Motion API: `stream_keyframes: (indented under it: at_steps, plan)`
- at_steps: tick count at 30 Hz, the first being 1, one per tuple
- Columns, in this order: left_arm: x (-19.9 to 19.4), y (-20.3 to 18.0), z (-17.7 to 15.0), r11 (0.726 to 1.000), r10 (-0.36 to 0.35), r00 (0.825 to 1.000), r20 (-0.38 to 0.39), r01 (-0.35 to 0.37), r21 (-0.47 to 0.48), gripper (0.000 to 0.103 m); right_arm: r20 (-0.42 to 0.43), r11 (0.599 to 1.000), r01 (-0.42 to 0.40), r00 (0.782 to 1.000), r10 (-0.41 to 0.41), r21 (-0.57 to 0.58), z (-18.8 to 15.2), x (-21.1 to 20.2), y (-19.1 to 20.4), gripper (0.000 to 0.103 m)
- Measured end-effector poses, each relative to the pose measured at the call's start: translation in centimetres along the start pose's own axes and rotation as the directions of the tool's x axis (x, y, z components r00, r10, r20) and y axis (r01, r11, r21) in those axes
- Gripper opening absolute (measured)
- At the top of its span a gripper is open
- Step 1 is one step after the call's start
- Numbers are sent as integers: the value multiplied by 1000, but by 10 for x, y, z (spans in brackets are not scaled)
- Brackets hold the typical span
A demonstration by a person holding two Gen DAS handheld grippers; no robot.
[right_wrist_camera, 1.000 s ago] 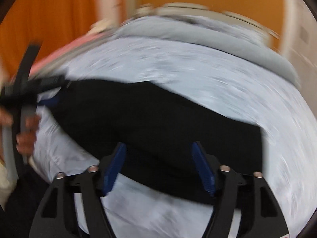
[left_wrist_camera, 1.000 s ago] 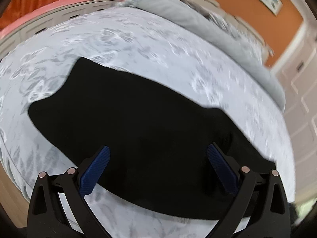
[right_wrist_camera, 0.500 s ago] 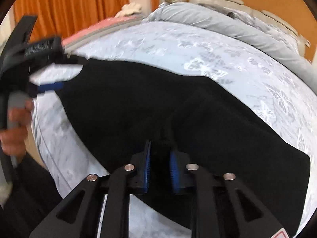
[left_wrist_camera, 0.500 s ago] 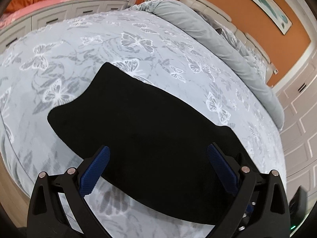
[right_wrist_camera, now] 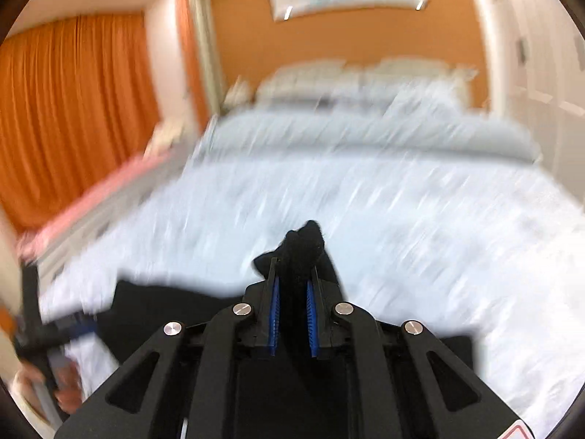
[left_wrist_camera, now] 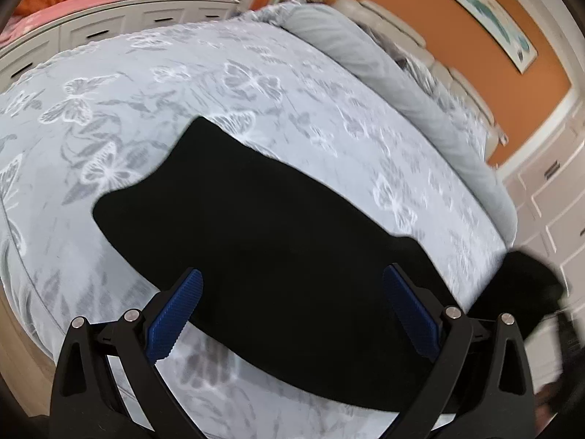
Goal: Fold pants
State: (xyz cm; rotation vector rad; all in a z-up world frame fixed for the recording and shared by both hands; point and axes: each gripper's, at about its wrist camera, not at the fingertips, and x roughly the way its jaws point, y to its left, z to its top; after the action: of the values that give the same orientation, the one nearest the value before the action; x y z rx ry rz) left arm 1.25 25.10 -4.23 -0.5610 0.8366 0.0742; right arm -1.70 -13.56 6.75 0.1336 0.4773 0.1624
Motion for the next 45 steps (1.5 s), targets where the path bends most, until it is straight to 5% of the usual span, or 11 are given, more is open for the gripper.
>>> stream_keyframes:
  at_steps: [4,7,11,13,20,24,28,35,37,40,45]
  plan:
    - [5,3,7,998,-20,1000,-7,20,-63,97,9,996,-24,1000,25,-85,23,-5,22,12]
    - [8,-3,5,998,-26,1000,-14,25,-59,97,-186,977,-98,981,63,-190,-24,57,66,13]
    - [13,-16,-1,1000,-15,1000,-26,15,-3,97,-507,941,-196,862,31,-276,-137,136,108,21]
    - [15,-19,-4,1000,-9,999,-37,10,25,97,-412,938,-173,911,36,-301,-141,113,107,41]
    - [20,-29,-10,996,-4,999,-51,9,83,97,-351,998,35,936,-12,61,-98,11,-54,60]
    - [25,-47,-20,993,-18,997,-74,27,113,97,-405,871,206,914,-10,445,-131,-20,-176,61]
    - [33,-63,-32,991,-35,992,-118,50,125,97,-387,792,96,903,184,603,-165,-10,-189,61]
    - [43,-91,-51,978,-18,989,-146,47,203,97,-391,838,47,898,202,543,-171,3,-160,19]
    - [46,-93,-53,976,-15,988,-157,49,211,97,-376,883,40,913,158,469,-162,-12,-155,19]
    - [55,-95,-55,973,-8,982,-187,51,224,97,-486,911,105,867,114,400,-178,6,-155,32]
    - [70,-84,-54,986,-5,968,-252,47,161,97,-455,952,105,890,40,289,-167,-5,-138,49]
